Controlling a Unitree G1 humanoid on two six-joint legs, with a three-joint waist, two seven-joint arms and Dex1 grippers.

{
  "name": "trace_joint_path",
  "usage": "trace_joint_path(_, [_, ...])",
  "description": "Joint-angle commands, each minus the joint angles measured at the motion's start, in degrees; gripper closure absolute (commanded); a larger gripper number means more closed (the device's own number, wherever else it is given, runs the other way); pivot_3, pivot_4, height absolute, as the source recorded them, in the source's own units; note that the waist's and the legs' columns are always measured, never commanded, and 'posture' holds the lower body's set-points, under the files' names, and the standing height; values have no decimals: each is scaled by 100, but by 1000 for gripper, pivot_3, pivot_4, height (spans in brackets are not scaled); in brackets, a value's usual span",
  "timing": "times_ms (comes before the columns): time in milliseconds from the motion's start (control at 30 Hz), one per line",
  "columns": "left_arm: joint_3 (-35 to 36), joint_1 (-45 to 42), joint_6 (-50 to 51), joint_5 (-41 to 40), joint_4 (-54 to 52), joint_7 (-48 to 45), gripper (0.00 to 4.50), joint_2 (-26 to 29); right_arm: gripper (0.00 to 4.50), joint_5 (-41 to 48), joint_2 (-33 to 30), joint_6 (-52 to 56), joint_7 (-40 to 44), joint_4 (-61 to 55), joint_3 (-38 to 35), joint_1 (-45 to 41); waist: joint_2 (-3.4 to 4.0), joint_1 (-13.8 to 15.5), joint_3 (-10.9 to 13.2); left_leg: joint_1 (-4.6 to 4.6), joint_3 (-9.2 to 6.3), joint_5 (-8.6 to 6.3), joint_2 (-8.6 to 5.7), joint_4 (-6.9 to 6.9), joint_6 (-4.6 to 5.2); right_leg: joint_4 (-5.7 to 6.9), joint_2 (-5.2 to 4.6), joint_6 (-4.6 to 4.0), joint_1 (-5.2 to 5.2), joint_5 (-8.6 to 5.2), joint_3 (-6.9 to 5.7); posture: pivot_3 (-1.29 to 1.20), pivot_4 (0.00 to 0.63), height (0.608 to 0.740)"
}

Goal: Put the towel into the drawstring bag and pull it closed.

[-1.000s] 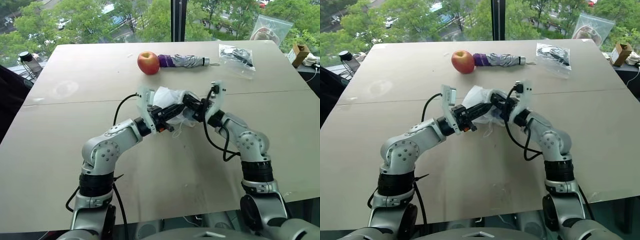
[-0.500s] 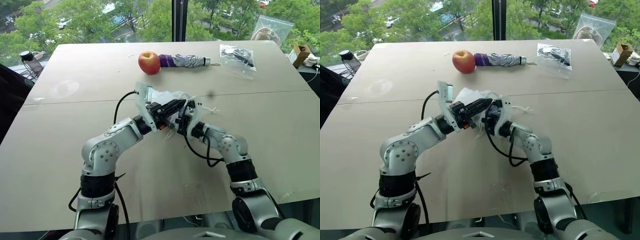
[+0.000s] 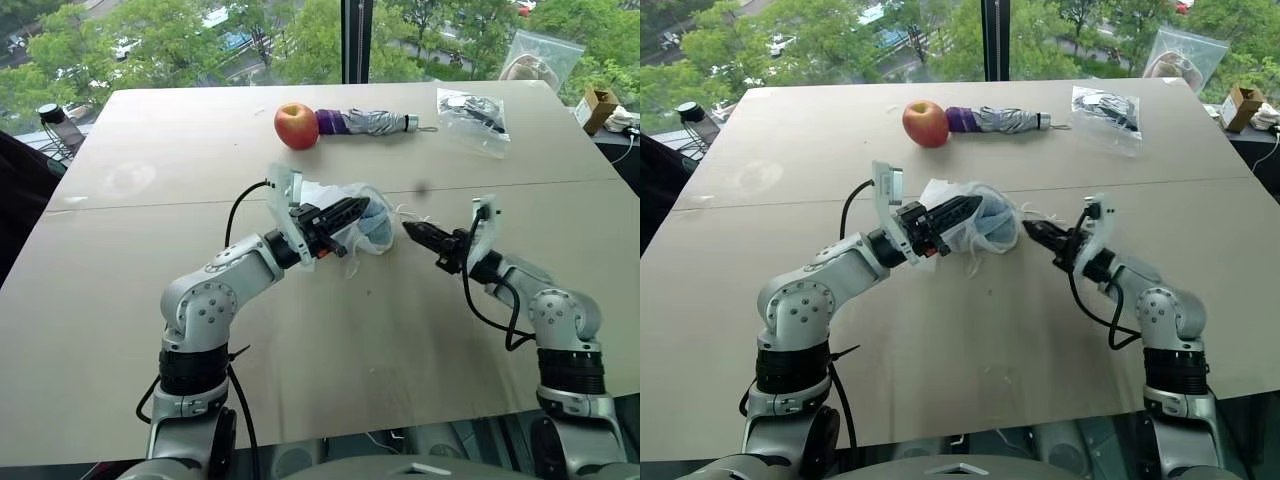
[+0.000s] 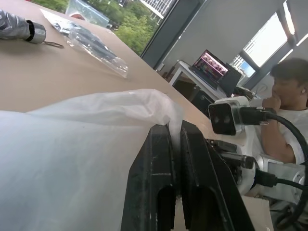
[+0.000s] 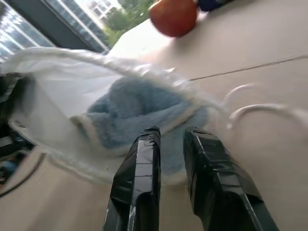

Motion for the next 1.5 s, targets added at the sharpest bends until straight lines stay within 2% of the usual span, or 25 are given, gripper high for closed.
trace_joint_path(33, [51,-73,-74,-51,-129,-72,4500,34,3606,-1563,-318,-1397,-93,700,757,-289,0,-3,0,0,0,0,0,0,0,1,0,0,0,0,0,0,150,740])
trace_joint_path(100, [54,-88,-67,-39,-109,-82,4500,42,3606,-2555,-512,-2273,-154,1370,1337,-536,0,-5,0,1,9,0,0,0,0,3,1,0,-1,0,3,0,150,740])
trace_joint_path(167, [47,-88,-61,-27,-116,-92,4500,50,3606,-2993,-447,-2863,-169,1980,1581,-806,0,-10,0,0,28,1,0,0,-1,2,0,0,-2,0,5,0,150,740])
trace_joint_path(333, [66,-58,-85,3,-195,-61,4500,81,3606,-3477,-136,-3755,-250,3181,1652,-1384,0,-11,0,1,29,2,2,1,-3,1,0,0,-2,1,11,0,150,740])
trace_joint_path(533, [116,27,-114,3,-287,12,4500,91,3606,-3544,30,-4133,-18,3901,1575,-1696,-2,-10,-1,7,29,4,2,1,-6,2,-5,-1,-1,1,24,0,150,740])
trace_joint_path(600, [116,49,-123,1,-304,32,4500,82,3072,-3559,30,-4173,81,4027,1569,-1751,-2,-18,-1,16,32,3,2,1,-5,6,-4,0,3,2,31,0,150,740])
trace_joint_path(767, [78,90,-145,6,-324,45,4500,65,1027,-3644,132,-3999,117,4223,1535,-1882,-3,-41,-2,31,36,3,5,-2,-6,16,-1,-1,7,1,37,0,150,740])
trace_joint_path(967, [39,85,-189,35,-289,28,4500,59,1027,-3002,456,-2971,679,3973,1208,-2006,-3,-140,-2,39,37,4,12,-10,-7,19,4,-1,7,1,42,0,150,740])
trace_joint_path(1067, [28,115,-211,44,-305,21,4500,56,1027,-3132,463,-2828,768,4117,1274,-2087,-3,-148,-2,46,39,4,14,-12,-7,21,5,-1,10,1,44,0,150,740])
trace_joint_path(1167, [26,128,-234,68,-305,16,4500,49,1775,-3285,487,-2865,673,4368,1272,-2180,-3,-144,-2,73,43,3,12,-13,-6,19,5,-1,36,0,46,0,150,740])
trace_joint_path(1333, [24,162,-274,94,-324,32,4500,42,4226,-3368,554,-2939,561,4620,1212,-2290,-4,-146,-3,81,49,3,9,-11,-6,19,2,-2,44,1,51,0,150,740])
trace_joint_path(1367, [16,173,-284,100,-331,35,4500,39,4456,-3383,577,-2977,519,4663,1192,-2307,-4,-147,-3,82,49,3,9,-11,-6,19,3,-1,44,1,51,0,150,740])
trace_joint_path(1500, [4,198,-302,111,-349,48,4500,25,4456,-3443,674,-3226,156,4799,1050,-2374,-6,-161,-4,87,49,3,11,-12,-6,21,5,-1,44,1,53,0,150,740])
